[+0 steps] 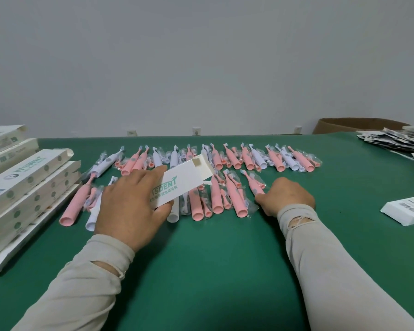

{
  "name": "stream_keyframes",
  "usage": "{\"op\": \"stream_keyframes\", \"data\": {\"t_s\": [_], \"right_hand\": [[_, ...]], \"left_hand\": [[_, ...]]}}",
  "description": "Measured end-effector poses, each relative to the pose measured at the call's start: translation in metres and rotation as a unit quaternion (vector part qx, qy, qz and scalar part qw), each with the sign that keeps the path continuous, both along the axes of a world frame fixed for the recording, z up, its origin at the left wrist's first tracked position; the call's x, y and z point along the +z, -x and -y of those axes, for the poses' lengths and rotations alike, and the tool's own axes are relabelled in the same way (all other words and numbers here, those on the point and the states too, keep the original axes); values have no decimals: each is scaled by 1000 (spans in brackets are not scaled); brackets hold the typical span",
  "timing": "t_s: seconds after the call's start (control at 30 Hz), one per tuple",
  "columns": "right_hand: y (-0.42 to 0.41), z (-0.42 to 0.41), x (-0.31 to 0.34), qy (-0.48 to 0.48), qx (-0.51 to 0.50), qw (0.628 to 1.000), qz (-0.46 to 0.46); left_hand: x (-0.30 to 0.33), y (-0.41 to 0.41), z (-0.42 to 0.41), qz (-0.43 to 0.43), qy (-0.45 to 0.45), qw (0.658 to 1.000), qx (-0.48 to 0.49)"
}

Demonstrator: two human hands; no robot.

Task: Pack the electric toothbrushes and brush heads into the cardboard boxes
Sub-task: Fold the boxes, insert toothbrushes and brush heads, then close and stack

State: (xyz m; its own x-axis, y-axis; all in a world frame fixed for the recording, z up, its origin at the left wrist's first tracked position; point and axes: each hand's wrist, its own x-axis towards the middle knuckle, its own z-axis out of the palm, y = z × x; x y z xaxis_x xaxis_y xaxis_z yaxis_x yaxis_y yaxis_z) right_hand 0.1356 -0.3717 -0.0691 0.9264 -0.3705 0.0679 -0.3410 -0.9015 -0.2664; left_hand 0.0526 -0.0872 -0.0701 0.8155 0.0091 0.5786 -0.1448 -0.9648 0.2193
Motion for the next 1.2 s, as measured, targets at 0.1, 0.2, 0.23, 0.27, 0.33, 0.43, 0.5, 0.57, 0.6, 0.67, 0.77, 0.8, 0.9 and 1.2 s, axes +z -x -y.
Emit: {"op": "stream_keyframes", "data": {"t_s": [0.1, 0.2, 0.23, 0.27, 0.33, 0.43, 0.5, 0.57, 0.6, 0.67, 0.77, 0.8, 0.9, 1.2], "right_hand": [[2, 5, 4, 0, -9, 1000, -20], [4, 3, 3, 10, -4, 1000, -28], [5, 2, 3, 11, -2, 1000, -25], [5, 2, 4, 11, -5, 1000, -17], [8, 4, 9, 13, -22, 1000, 16], [14, 7, 17, -123, 13, 984, 125], [22, 1, 19, -391, 91, 890, 214], [34, -12, 22, -642, 151, 723, 204], [39, -19, 23, -712, 181, 655, 177], [46, -32, 23, -751, 241, 598, 145], [51, -45, 21, -732, 284, 598, 160], [51, -46, 19, -716, 288, 612, 173], [51, -47, 15, -673, 296, 652, 184], [48, -43, 12, -603, 293, 733, 115]], "left_hand": [[0, 1, 2, 1, -2, 1000, -2], [0, 2, 2, -4, -5, 1000, -6], [1, 2, 3, -5, -6, 1000, -7], [1, 2, 3, -4, -7, 1000, -7], [1, 2, 3, -2, -5, 1000, -6], [1, 1, 3, -1, -1, 1000, -6], [1, 1, 4, 1, 0, 1000, -11], [1, 0, 4, 1, 0, 1000, -15], [1, 0, 4, -1, -5, 1000, -16], [0, 0, 3, -8, -12, 1000, -18], [-2, 0, 3, -12, -12, 1000, -25], [-2, 1, 3, -12, -12, 1000, -27], [-2, 1, 4, -12, -6, 999, -33], [-2, 2, 5, -13, 0, 998, -64]]}}
